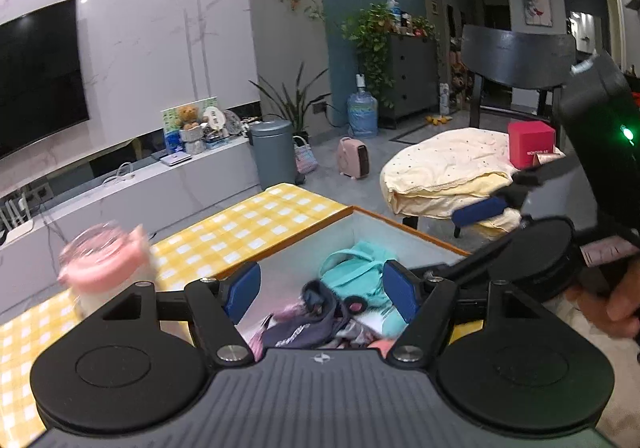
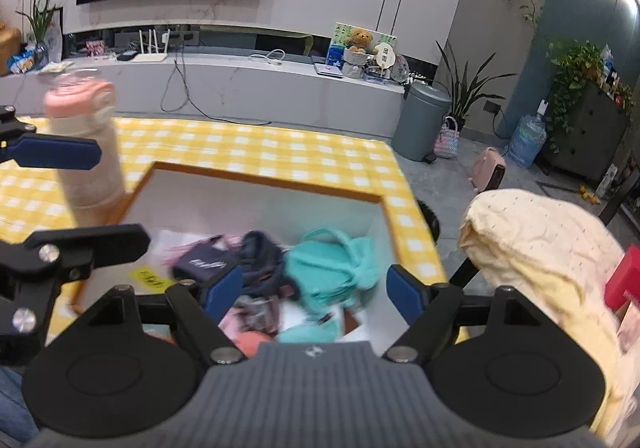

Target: Organize soft objects

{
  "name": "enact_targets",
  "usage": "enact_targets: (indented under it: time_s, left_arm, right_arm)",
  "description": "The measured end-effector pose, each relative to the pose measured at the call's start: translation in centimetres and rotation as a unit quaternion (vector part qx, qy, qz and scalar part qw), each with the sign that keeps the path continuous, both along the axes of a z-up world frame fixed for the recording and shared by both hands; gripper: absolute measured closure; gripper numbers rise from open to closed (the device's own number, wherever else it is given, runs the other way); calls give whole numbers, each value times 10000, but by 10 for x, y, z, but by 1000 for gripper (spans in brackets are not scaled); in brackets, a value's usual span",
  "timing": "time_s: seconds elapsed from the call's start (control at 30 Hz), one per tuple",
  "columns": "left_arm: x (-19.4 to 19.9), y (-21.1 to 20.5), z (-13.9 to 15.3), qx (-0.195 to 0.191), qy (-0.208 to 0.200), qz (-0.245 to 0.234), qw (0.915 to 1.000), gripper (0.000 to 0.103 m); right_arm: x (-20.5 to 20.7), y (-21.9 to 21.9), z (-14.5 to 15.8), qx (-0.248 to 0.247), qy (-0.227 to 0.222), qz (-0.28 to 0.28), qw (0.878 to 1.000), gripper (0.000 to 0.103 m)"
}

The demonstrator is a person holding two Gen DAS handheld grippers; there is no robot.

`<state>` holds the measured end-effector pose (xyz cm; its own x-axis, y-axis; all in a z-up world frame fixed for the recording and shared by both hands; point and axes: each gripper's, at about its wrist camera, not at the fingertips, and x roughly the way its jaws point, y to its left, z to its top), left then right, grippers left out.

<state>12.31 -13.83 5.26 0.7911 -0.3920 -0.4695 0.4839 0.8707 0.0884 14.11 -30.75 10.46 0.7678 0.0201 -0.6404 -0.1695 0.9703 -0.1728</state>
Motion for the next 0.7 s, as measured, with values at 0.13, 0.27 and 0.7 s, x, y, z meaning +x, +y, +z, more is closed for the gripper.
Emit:
enact_targets:
  time_s: [0.13, 0.27, 0.7]
  left_arm:
    - [-13, 25, -3, -75, 24, 254, 9996, 21]
    - [-22, 49, -6, -234, 109, 584, 9980, 21]
    - [-60, 126, -15, -445, 151, 1691, 9845, 21]
  right_arm:
    - [-22, 22, -5, 231, 95, -20, 9997, 24]
    - [-38, 44, -13, 567, 286, -97, 9979, 24]
    - [-66, 116, -20, 910, 349, -48, 9952, 20]
